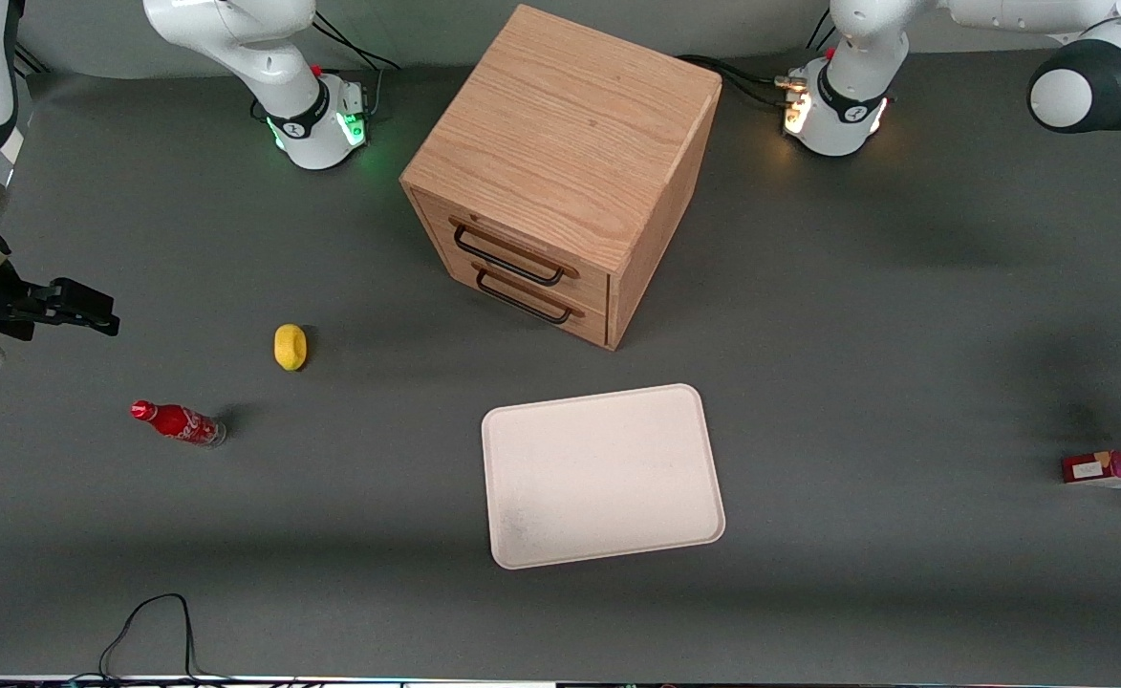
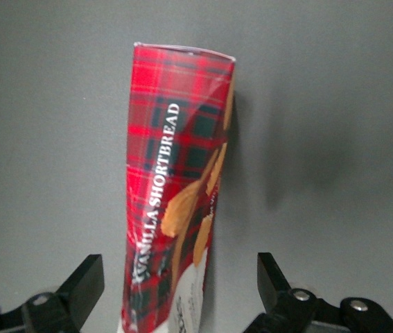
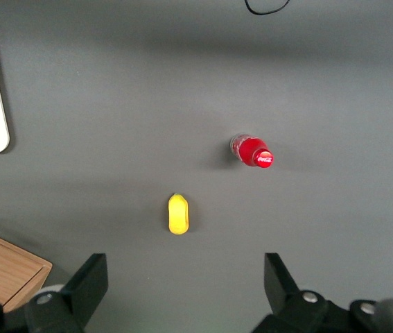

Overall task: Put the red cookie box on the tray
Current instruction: 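Close the left gripper on the end of the shortbread box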

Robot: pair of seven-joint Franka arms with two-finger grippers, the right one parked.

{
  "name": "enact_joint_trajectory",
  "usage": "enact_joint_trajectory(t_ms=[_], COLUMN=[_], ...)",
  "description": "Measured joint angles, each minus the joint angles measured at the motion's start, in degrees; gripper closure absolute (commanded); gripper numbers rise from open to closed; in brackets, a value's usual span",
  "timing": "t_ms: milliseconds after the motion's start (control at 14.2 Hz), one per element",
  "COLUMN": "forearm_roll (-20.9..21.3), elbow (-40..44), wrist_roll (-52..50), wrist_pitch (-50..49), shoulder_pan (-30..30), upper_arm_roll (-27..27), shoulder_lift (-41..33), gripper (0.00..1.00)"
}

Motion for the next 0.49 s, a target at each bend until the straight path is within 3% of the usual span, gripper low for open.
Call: enact_joint_trajectory(t_ms=[211, 281, 351, 491], forearm_roll=[0.0, 0.0, 0.0, 0.0], elbow=[0.0, 0.04, 0.06, 0.07], wrist_roll=[0.17, 0.21, 0.27, 0.56], wrist_pitch=[0.58, 0.59, 0.59, 0.58], shoulder_pan=[0.0, 0.0, 0.0, 0.0], upper_arm_roll=[-0.22, -0.24, -0.27, -0.33], shoulder_lift=[0.37, 0.38, 0.38, 0.38], gripper=[0.02, 0.23, 0.99, 1.0])
